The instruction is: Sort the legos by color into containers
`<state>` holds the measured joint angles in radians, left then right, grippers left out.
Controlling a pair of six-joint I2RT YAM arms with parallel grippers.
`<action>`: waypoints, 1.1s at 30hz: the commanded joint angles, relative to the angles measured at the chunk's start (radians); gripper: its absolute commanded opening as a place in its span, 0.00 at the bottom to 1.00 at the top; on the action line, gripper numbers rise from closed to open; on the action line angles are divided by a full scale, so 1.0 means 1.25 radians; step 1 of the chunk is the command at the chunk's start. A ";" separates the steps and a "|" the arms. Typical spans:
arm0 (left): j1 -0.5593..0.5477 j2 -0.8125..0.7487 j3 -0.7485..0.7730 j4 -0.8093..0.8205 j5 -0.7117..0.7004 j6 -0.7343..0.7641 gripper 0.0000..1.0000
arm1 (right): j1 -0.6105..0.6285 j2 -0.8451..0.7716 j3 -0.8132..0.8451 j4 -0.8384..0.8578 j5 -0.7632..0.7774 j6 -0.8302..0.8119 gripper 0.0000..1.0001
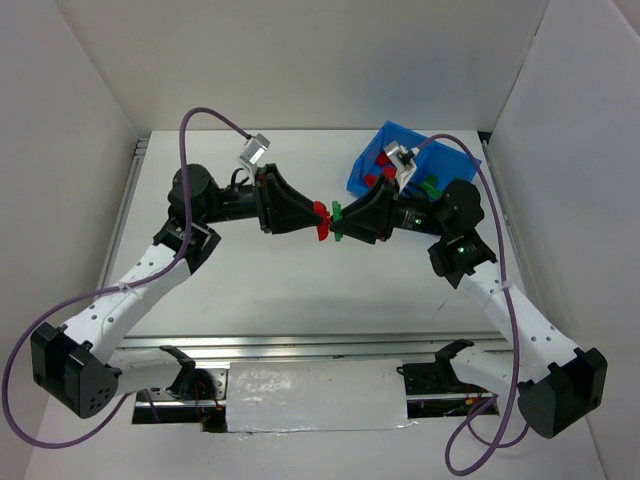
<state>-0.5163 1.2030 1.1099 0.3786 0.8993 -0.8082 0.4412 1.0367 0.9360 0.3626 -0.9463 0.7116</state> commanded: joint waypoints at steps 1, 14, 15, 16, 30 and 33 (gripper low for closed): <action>0.041 -0.025 -0.025 0.199 0.052 -0.061 0.00 | -0.028 -0.012 -0.010 0.041 -0.020 0.005 0.06; 0.099 -0.025 0.000 -0.007 -0.019 0.063 0.00 | -0.116 -0.038 0.050 -0.364 0.373 -0.129 0.00; 0.099 -0.024 0.014 -0.050 -0.045 0.107 0.00 | -0.154 -0.032 0.068 -0.424 0.466 -0.121 0.00; 0.099 -0.022 0.023 -0.107 -0.055 0.122 0.00 | -0.177 -0.021 0.084 -0.533 0.552 -0.100 0.00; 0.100 -0.044 0.046 -0.238 -0.073 0.175 0.00 | -0.423 0.502 0.483 -0.789 0.885 -0.102 0.13; 0.100 -0.041 0.070 -0.300 -0.105 0.211 0.00 | -0.423 0.628 0.613 -0.840 0.887 -0.118 0.51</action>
<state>-0.3973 1.1797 1.1343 0.0593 0.7994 -0.6075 -0.0883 1.7603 1.5711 -0.6117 0.1360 0.5999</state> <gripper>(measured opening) 0.439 0.479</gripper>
